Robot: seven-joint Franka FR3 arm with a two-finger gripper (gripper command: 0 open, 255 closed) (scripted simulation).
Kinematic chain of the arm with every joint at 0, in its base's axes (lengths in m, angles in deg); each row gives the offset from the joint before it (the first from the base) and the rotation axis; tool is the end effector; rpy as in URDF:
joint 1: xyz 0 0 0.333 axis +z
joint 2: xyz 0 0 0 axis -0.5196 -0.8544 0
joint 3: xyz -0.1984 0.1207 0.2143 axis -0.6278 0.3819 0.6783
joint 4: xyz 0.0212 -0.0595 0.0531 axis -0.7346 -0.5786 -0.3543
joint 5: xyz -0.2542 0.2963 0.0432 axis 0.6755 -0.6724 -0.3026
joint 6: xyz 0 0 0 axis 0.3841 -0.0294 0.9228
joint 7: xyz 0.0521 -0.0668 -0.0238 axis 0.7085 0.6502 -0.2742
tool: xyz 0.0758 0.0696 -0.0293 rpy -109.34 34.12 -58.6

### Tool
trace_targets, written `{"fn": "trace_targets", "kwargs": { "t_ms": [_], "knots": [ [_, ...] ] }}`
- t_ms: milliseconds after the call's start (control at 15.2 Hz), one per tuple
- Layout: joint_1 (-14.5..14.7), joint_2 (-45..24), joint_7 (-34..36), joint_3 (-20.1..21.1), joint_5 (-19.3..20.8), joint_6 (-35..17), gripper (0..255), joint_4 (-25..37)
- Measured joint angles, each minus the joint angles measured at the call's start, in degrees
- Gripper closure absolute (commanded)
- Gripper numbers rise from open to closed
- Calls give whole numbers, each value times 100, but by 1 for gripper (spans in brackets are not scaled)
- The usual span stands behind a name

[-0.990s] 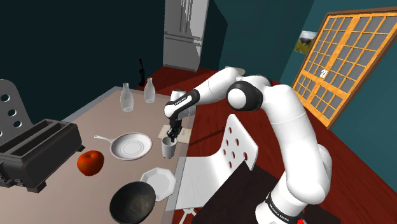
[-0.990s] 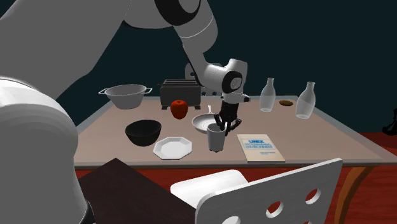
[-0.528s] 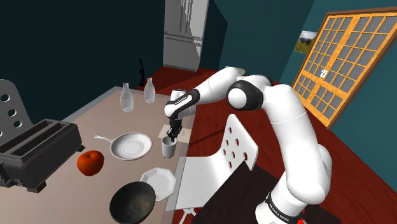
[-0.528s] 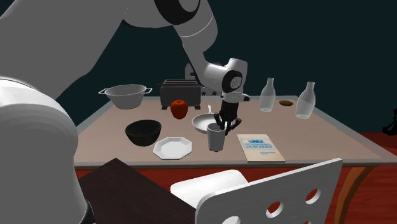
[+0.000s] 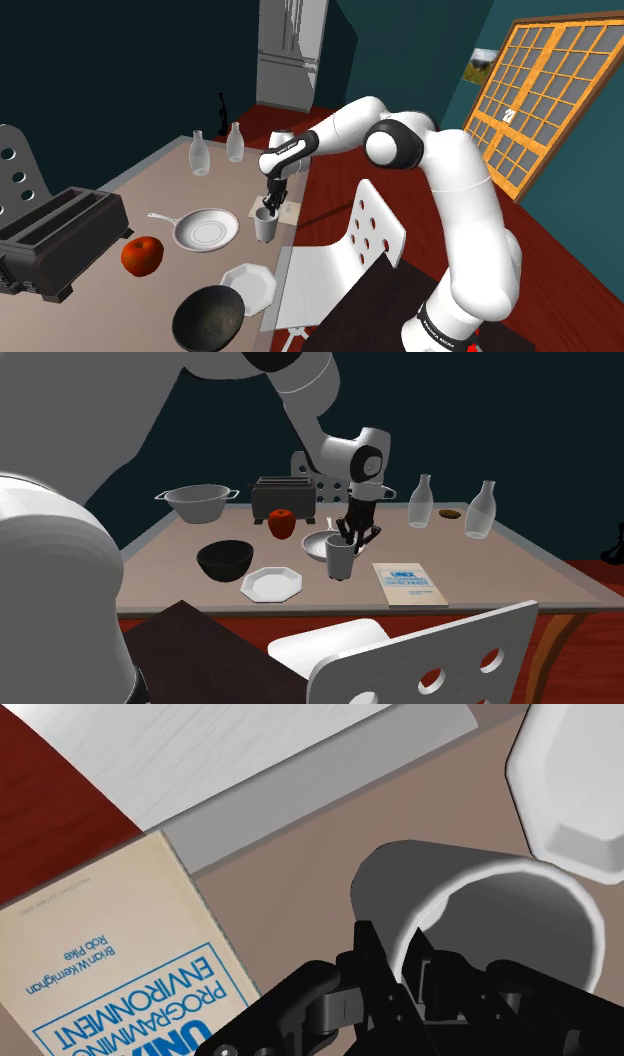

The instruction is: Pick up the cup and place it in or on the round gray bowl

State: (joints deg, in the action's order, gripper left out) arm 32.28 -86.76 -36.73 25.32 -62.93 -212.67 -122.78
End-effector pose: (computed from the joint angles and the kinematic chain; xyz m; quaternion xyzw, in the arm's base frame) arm 0.6744 -0.0214 0.2002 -0.9950 -0.0814 0.0331 0.0465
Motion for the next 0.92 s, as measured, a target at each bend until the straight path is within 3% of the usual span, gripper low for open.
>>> {"fn": "trace_targets", "kwargs": {
  "t_ms": [924],
  "knots": [
    [16,692,83,-62,89,732,255,43]
  ]
}}
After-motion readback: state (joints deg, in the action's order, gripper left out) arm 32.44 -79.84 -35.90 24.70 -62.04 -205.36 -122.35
